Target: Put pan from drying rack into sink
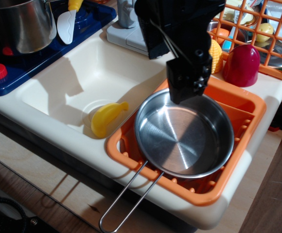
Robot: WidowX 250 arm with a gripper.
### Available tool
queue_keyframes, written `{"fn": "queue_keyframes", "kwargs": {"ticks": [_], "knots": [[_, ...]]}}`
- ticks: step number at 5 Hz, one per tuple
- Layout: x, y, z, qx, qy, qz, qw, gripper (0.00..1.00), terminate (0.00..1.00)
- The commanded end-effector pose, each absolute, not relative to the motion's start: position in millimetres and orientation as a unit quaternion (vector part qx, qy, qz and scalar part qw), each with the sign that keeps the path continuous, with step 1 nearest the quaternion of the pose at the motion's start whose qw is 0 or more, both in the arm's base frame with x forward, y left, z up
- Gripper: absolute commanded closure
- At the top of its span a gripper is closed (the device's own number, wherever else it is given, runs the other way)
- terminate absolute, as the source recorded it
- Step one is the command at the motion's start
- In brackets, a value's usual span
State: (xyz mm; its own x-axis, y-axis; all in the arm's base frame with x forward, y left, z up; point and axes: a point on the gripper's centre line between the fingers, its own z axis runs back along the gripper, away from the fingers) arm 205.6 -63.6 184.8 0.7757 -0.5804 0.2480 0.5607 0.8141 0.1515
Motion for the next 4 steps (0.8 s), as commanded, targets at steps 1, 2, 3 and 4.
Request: {"fn": "queue_keyframes", "kwargs": {"ticks": [1,2,3,4], "knots": [[206,-64,185,0.035,-0.143,-0.303,0.942,0.0,0.0],[211,-62,187,0.055,-0.143,-0.408,0.9,0.0,0.0],[227,-60,175,0.069,-0.162,-0.48,0.859,0.0,0.0],[237,-59,165,0.063,-0.165,-0.549,0.817,0.0,0.0]]}}
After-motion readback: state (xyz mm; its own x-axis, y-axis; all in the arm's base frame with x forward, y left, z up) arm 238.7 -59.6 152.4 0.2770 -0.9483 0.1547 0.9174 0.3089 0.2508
